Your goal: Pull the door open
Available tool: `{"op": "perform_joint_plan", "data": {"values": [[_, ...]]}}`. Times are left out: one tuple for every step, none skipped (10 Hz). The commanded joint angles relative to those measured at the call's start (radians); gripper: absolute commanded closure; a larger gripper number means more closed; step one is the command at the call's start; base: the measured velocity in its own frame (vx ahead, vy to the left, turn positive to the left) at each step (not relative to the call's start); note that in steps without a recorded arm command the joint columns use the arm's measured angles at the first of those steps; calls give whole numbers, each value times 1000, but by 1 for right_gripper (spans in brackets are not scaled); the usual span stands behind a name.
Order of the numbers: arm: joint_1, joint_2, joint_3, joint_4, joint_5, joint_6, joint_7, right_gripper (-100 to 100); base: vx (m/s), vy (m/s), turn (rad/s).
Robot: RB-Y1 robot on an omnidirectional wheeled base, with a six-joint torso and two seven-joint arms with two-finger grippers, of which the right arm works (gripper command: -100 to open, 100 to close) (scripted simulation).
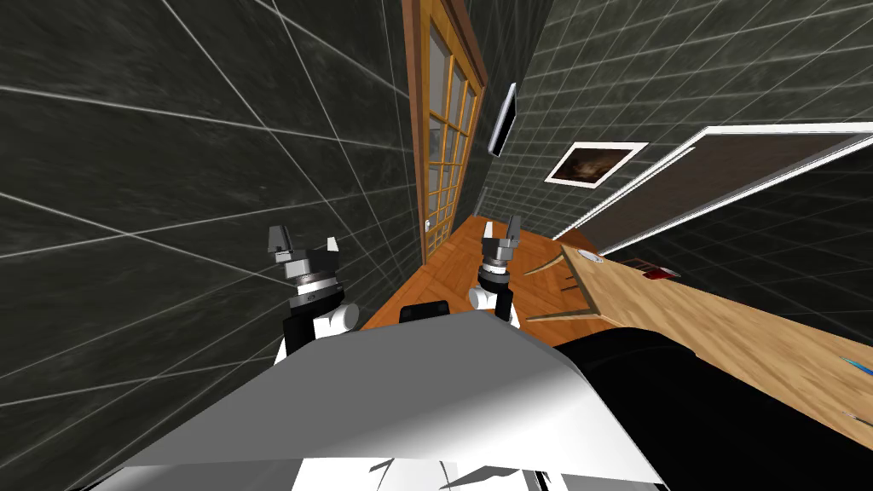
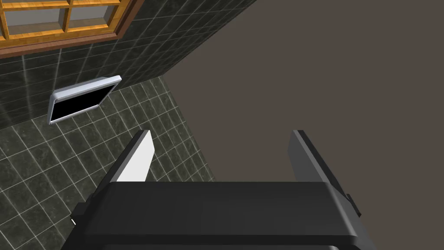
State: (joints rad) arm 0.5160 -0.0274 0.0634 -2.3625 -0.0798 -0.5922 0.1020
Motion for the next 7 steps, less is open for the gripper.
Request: {"op": "perform_joint_plan", "data": {"values": [[-8, -5, 0, 29, 12, -7, 19, -100, 106, -29, 43], [-11, -7, 0, 42, 17, -10, 28, -100, 101, -62, 38], [-18, -10, -1, 69, 28, -16, 46, -100, 108, -56, 44], [-22, -13, -1, 84, 34, -20, 57, -100, 110, -72, 33], [-27, -15, -1, 103, 42, -24, 70, -100, 110, -75, 35], [-32, -17, -1, 122, 49, -29, 83, -100, 105, -60, 43], [-37, -20, -1, 142, 57, -33, 96, -100, 93, -45, 47]]}}
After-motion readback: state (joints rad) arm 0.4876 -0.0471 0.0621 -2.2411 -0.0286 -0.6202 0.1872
